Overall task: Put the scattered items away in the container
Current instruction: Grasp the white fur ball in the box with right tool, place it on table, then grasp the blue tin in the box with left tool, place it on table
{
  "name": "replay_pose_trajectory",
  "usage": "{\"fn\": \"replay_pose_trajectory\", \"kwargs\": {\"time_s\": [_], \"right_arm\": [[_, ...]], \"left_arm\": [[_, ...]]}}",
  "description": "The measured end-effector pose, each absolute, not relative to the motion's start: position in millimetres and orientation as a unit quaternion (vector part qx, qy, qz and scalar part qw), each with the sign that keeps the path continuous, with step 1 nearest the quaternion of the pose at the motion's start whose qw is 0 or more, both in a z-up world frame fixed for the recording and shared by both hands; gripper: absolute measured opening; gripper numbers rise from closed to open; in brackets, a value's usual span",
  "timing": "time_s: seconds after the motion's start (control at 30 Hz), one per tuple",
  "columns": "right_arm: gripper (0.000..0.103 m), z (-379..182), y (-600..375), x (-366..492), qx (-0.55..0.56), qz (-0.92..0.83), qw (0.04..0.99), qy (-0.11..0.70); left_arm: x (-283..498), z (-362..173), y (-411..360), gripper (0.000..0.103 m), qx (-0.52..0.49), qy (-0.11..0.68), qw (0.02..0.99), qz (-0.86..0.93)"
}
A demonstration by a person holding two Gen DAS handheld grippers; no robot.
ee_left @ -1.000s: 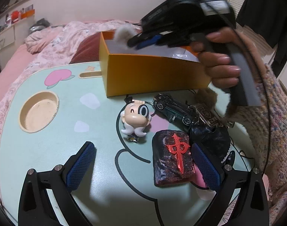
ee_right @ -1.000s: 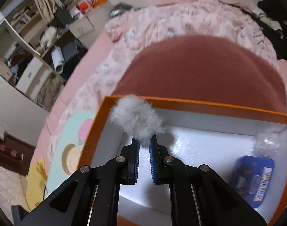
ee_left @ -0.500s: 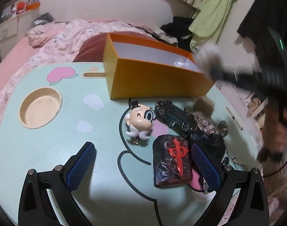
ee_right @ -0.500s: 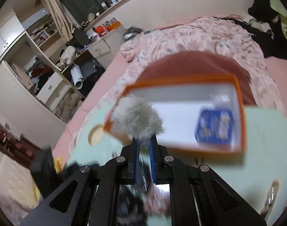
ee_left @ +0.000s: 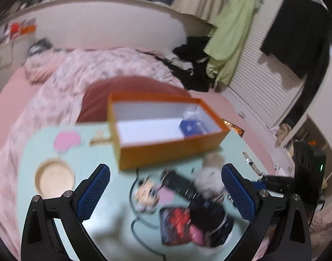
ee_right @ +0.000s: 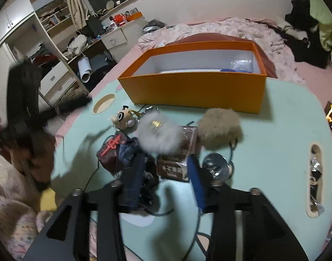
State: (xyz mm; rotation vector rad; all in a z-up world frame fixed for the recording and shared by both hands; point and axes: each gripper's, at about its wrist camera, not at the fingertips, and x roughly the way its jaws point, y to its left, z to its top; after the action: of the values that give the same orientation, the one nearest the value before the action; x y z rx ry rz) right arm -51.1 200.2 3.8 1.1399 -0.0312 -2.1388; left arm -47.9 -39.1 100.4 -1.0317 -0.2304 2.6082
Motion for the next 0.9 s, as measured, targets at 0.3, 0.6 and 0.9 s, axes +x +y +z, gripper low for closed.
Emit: {"fn": "replay_pose_trajectory", "kwargs": {"time_s": [0.3,0.6,0.9], "right_arm": [[0.060,-26.5,240.3,-47.5,0.447,-0.840,0.299,-0.068],[0.061,-32.9,248.0,-57.0,0.442,-0.839,0.301,-0.102],[0.061,-36.2,258.3,-60.6,0.444,-0.832,0.303,-0.132]], "left_arm": [[-154.8,114.2,32.8,0.102,-0.469,-0.052,0.196,0.860],[-244.6,47.1,95.8,0.088,-0.591,-0.044,0.182,0.785],[-239.4,12.5,123.3,0.081,-0.600,0.054,0.162,0.782]]}}
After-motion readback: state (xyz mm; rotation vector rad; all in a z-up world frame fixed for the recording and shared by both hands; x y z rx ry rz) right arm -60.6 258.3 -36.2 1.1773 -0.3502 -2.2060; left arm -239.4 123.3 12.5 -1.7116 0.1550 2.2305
